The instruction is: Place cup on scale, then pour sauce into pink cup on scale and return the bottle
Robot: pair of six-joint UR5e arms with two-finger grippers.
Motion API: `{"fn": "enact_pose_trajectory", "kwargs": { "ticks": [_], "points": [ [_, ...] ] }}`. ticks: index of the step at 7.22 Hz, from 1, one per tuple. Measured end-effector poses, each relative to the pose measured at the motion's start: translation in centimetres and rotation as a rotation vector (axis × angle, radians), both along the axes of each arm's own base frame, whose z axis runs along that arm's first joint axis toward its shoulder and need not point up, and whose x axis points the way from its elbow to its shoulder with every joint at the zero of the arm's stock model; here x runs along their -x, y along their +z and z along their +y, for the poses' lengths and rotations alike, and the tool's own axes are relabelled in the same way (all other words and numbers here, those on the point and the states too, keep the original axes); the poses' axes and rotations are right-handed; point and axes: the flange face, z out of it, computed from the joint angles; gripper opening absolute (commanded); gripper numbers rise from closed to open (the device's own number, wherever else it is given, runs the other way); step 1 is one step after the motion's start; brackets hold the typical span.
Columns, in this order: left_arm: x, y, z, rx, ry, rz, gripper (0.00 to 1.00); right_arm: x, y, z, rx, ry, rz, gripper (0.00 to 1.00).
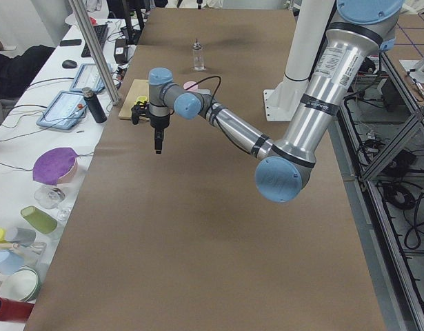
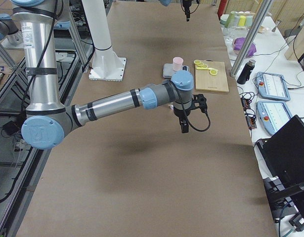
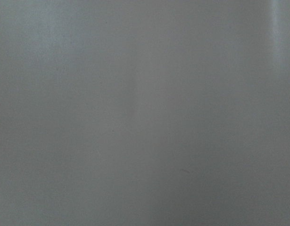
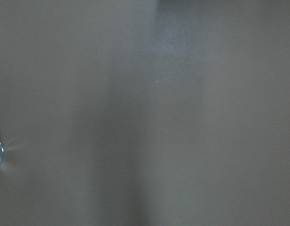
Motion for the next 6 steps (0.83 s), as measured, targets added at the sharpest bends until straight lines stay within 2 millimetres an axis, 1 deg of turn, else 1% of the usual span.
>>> {"fn": "enact_pose_trajectory", "kwargs": {
  "ticks": [1,2,3,4,5,6],
  "points": [
    [4.4,2.2,-0.9,-0.004,0.046,0.021,0.98,-1.5,1.7,-0.9,0.071,0.021,0.002,1.0],
    [9.8,6.1,-1.1,-0.007,0.092,0.036,0.98,-2.6,3.2,-1.0,0.111,0.033,0.006,1.0],
    [15.5,11.1,-0.7,-0.009,0.127,0.032,0.98,-3.4,4.8,-0.6,0.128,0.028,0.011,1.0],
    [20.7,16.3,-0.2,0.009,0.137,0.024,0.98,-4.3,6.4,-0.4,0.138,0.015,0.007,1.0],
    [24.3,20.0,0.5,0.04,0.125,0.028,0.98,-5.2,7.6,-0.1,0.154,0.008,0.002,1.0],
    [26.3,22.2,1.5,0.058,0.112,0.04,0.98,-5.9,8.8,0.6,0.179,0.01,0.005,1.0]
  ]
}}
